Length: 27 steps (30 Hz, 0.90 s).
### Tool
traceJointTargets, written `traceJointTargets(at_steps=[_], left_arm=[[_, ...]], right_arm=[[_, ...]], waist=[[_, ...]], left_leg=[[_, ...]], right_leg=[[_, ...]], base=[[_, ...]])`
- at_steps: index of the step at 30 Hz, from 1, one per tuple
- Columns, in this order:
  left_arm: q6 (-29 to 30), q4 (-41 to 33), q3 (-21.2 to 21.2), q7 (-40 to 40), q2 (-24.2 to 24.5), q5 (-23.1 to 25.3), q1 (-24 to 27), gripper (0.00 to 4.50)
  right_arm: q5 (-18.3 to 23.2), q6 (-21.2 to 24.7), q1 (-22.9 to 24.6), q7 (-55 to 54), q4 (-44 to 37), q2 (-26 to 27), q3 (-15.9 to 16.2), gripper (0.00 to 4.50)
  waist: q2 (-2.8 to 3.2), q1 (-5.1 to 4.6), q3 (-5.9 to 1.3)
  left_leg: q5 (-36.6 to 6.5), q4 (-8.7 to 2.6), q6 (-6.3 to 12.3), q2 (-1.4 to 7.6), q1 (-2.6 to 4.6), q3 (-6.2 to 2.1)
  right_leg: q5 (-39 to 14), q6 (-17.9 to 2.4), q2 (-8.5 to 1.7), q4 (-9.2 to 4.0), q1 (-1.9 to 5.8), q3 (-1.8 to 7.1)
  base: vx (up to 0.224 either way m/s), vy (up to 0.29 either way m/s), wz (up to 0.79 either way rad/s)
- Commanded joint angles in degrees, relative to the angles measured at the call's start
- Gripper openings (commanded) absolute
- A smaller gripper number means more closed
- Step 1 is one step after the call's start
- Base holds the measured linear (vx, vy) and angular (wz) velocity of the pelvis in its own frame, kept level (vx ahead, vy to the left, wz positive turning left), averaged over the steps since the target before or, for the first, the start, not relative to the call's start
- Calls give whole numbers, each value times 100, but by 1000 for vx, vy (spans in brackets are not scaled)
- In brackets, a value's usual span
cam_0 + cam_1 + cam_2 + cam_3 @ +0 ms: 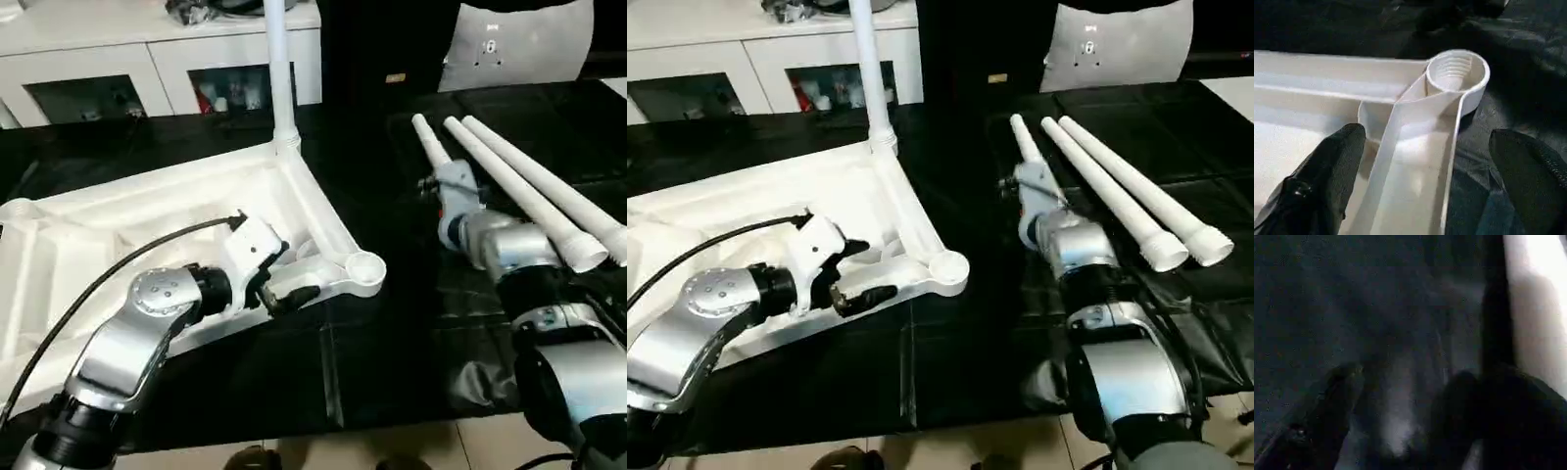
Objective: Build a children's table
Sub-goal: Insert table leg to table base
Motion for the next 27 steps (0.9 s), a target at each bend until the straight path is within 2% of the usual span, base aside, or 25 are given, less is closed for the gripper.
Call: traceJointTargets(at_steps=[1,3,5,7,8,9,11,12,14,15,16,17,18,19,20,21,22,23,24,25,26,27], left_arm=[[72,-139,43,28,57,-20,32,446],[94,-157,43,44,54,-17,39,446],[131,-193,66,81,25,-56,70,446],[127,-200,74,101,18,-62,80,446],[149,-214,170,230,-87,-119,125,446],[140,-210,185,261,-106,-116,129,446],[37,-161,338,569,-303,-80,166,446],[-122,-93,554,948,-599,-89,215,446],[-95,-31,749,1338,-860,-70,225,446],[-121,26,999,1891,-1212,-13,254,446],[-149,-28,1098,2054,-1368,-54,308,446],[-170,-170,1181,2226,-1543,-112,402,446],[-162,-240,1205,2317,-1616,-112,443,446],[-143,-308,1213,2403,-1677,-91,487,446],[-118,-390,1222,2509,-1752,-68,542,446],[-119,-398,1220,2514,-1755,-65,548,446],[-104,-570,1194,2644,-1856,-11,671,446],[-96,-670,1179,2699,-1908,9,753,446],[-96,-690,1176,2717,-1925,15,771,446],[-95,-732,1171,2753,-1959,27,807,446],[-46,-842,1167,2844,-2024,52,908,446],[-40,-860,1162,2866,-2034,54,926,446]], right_arm=[[-124,-234,-135,-134,490,-115,-19,450],[-106,-349,-225,-105,739,-145,-109,450],[55,-535,-338,60,947,-190,-347,450],[148,-624,-361,177,925,-193,-429,450],[345,-932,-394,496,846,-185,-557,450],[365,-951,-388,533,814,-184,-566,450],[560,-1055,-320,736,488,-165,-685,450],[708,-1018,-214,700,109,-150,-791,450],[738,-912,-33,677,-336,-136,-786,450],[871,-688,465,657,-1447,-58,-800,450],[1005,-429,801,601,-2203,10,-844,450],[1165,-25,1319,509,-3308,103,-889,450],[1214,152,1565,460,-3804,134,-886,450],[1239,278,1785,414,-4200,150,-872,450],[1266,366,2031,396,-4597,163,-866,450],[1264,369,2051,392,-4626,165,-864,450],[1262,433,2531,305,-5306,207,-831,450],[1237,472,2827,201,-5734,254,-832,450],[1237,488,2895,172,-5838,263,-832,450],[1237,521,3033,115,-6048,280,-832,450],[1363,679,3426,-6,-6719,370,-822,450],[1393,756,3507,-47,-6886,411,-832,450]], waist=[[-32,-2,-401],[-16,-11,-353],[-38,-22,-341],[-37,-30,-343],[-66,-44,-355],[-71,-45,-366],[-81,-56,-372],[-90,-72,-385],[-107,-74,-396],[-130,-64,-379],[-152,-58,-388],[-137,-31,-423],[-151,-7,-414],[-154,-13,-407],[-133,-21,-413],[-116,-27,-410],[-100,-130,-347],[61,-126,-412],[159,-334,-363],[204,-354,-317],[166,-397,-301],[148,-369,-263]], left_leg=[[-648,-298,109,131,129,-26],[-997,-322,43,137,150,-17],[-1089,-336,22,140,138,-19],[-1095,-337,42,137,136,-19],[-1041,-332,74,134,129,-16],[-1036,-326,99,137,127,-11],[-843,-315,232,139,94,-12],[-705,-307,307,139,85,-15],[-607,-294,400,137,87,-6],[-549,-295,444,132,79,-1],[-528,-294,464,143,83,-2],[-390,-292,513,148,95,-24],[-330,-312,553,162,95,-25],[-327,-330,515,181,105,-39],[-420,-360,371,220,143,-74],[-530,-382,279,243,167,-90],[-674,-551,683,81,-166,-365],[-1289,-599,921,364,154,-676],[-1355,-773,1349,611,157,-1136],[-1509,-860,1451,633,187,-1315],[-1920,-945,1448,620,230,-1512],[-2172,-1006,1320,583,179,-1583]], right_leg=[[290,-1644,-293,-378,296,117],[-194,-1606,-293,-428,268,120],[-325,-1551,-298,-434,276,124],[-323,-1537,-295,-434,278,120],[-278,-1536,-290,-434,286,123],[-239,-1550,-300,-426,292,123],[13,-1576,-293,-414,318,119],[178,-1590,-285,-406,326,112],[272,-1589,-273,-409,330,113],[321,-1506,-255,-433,336,120],[359,-1445,-258,-438,343,129],[445,-1347,-272,-416,350,127],[446,-1267,-270,-437,341,135],[427,-1237,-240,-442,328,125],[340,-1211,-165,-444,297,72],[249,-1204,-123,-463,280,43],[82,-1288,-194,-351,487,-328],[-288,-1393,-86,-371,297,-439],[-544,-1591,-12,-93,305,-501],[-866,-1601,31,44,245,-514],[-1209,-1541,52,246,165,-425],[-1290,-1525,41,284,168,-366]], base=[[0,0,0],[0,0,0],[0,0,0],[0,0,0],[0,0,0],[0,0,0],[0,0,0],[0,0,0],[0,0,0],[0,0,0],[0,0,0],[0,0,0],[0,0,0],[0,0,0],[0,0,0],[0,0,0],[-30,-14,27],[-15,-50,58],[-15,-50,58],[13,-93,59],[-12,-149,61],[-12,-149,61]])
